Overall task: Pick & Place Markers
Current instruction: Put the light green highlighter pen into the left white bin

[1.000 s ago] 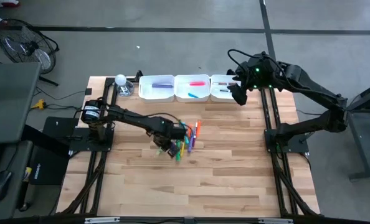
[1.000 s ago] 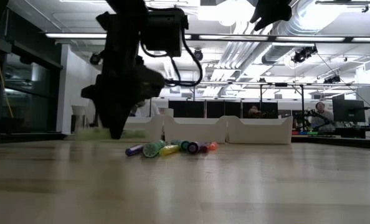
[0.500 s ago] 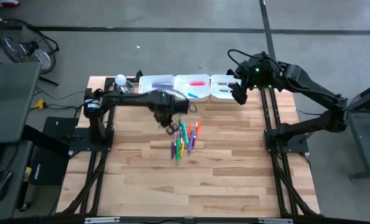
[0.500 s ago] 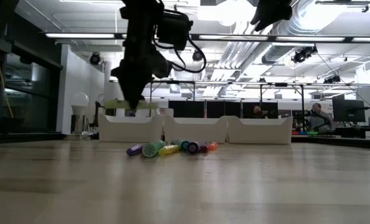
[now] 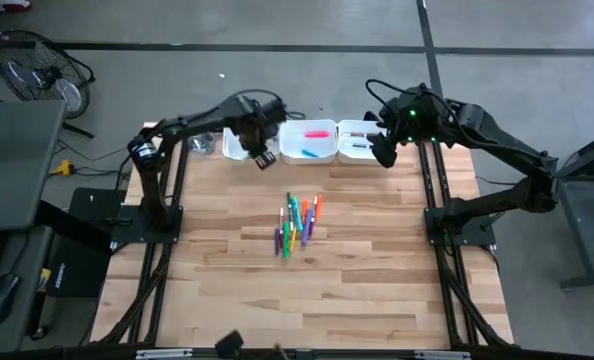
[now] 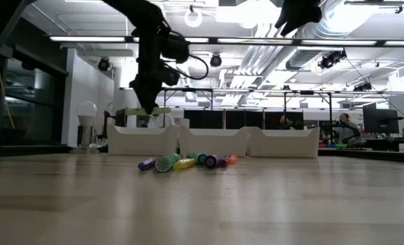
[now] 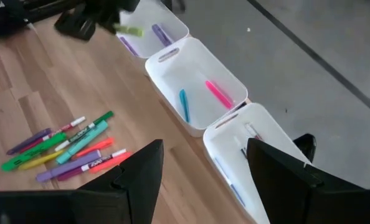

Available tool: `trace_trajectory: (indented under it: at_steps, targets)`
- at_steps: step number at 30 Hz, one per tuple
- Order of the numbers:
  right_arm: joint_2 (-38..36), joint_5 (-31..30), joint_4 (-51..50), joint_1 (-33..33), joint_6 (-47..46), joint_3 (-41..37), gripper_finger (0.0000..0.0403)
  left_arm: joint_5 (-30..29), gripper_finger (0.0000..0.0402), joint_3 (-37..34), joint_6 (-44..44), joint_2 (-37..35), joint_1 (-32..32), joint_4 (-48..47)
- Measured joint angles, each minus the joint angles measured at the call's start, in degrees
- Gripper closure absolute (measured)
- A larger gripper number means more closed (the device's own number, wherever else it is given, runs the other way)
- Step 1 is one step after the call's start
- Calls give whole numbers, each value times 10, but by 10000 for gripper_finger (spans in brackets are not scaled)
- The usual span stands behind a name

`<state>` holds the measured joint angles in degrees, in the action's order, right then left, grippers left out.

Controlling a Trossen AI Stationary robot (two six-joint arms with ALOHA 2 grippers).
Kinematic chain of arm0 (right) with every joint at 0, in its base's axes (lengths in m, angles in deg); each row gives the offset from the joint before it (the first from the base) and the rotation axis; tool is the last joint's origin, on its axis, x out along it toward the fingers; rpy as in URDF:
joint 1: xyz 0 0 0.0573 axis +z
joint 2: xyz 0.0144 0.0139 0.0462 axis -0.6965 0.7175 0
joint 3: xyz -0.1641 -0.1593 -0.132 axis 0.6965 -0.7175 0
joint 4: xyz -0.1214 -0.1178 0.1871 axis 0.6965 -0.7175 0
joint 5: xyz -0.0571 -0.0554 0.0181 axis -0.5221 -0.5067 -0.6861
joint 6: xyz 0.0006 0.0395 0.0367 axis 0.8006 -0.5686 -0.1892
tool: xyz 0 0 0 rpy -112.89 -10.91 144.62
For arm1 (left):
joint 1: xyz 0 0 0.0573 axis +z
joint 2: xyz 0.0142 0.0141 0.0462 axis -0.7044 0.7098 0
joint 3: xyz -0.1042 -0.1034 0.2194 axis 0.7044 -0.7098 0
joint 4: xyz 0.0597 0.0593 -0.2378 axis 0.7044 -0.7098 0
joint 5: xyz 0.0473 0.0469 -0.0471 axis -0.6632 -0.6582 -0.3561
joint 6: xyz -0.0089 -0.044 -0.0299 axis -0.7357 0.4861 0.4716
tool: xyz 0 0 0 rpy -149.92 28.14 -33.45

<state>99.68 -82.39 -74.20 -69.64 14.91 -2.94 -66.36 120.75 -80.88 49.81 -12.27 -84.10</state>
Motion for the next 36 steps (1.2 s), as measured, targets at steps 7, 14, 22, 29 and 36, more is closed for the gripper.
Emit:
trace_trajectory:
  at_steps: [7, 14, 22, 29, 36]
  targets:
    - [0, -4, -5, 0, -34, 0, 181, 9, 339, 1, -143, 13, 71, 39]
    - [0, -47, 8, -3, -53, 0, 181, 10, 339, 0, -231, 54, 111, 45]
    - [0, -45, 13, -37, -68, 0, 181, -11, 339, 1, -312, 91, 114, 59]
    - [0, -46, 13, -58, -70, 0, 181, -29, 339, 0, -385, 107, 113, 62]
    - [0, -46, 17, -72, -70, 0, 181, -30, 320, 0, -401, 106, 104, 82]
